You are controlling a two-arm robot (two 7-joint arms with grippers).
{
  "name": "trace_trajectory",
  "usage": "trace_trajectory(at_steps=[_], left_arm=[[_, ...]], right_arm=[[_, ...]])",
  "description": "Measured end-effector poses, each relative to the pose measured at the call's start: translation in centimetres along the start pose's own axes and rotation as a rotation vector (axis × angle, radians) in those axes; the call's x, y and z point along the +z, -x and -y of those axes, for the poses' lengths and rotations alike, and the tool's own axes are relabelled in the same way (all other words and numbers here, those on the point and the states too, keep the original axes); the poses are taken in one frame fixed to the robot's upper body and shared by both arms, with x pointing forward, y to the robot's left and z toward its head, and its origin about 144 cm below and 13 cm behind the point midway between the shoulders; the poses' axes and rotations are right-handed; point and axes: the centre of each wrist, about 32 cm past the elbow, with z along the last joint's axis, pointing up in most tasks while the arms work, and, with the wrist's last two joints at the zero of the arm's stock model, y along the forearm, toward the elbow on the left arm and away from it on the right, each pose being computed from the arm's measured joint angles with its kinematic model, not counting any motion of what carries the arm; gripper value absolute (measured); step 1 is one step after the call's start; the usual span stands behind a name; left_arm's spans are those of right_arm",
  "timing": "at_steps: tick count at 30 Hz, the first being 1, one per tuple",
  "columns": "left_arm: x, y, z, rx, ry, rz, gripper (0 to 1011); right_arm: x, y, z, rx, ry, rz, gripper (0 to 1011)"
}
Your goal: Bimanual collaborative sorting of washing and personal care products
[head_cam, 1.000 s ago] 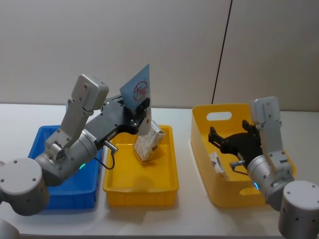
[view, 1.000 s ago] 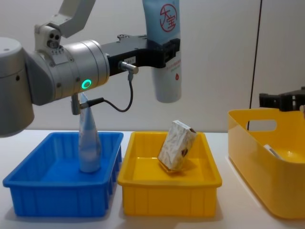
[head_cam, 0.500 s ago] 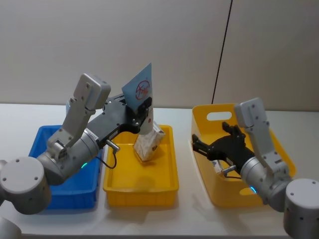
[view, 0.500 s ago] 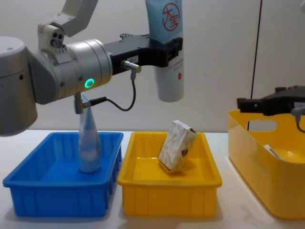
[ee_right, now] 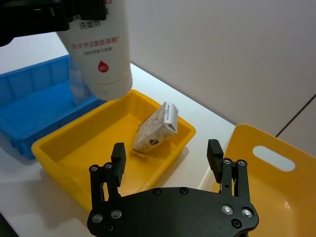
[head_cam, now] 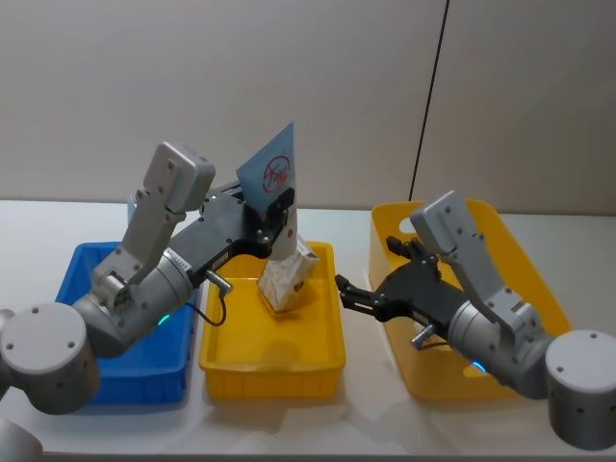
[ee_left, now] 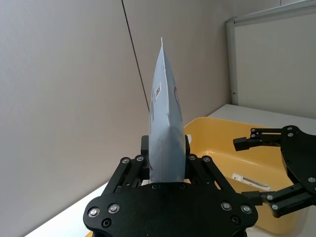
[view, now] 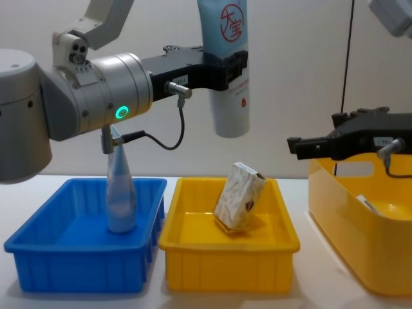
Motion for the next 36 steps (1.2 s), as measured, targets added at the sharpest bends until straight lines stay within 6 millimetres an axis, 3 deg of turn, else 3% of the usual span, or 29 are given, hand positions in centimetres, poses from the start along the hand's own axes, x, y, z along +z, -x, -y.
trace_trajectory(at_steps=[22, 36], left_arm=[[0.0, 0.0, 0.0, 0.000, 0.001, 0.000, 278], [0.0, 0.0, 0.0, 0.000, 0.001, 0.000, 278]], right_arm=[[0.6, -2.2, -1.9, 0.094, -0.042, 0.132, 1003], [1.1, -3.6, -3.0, 0.195, -0.073, 0.128, 1004]])
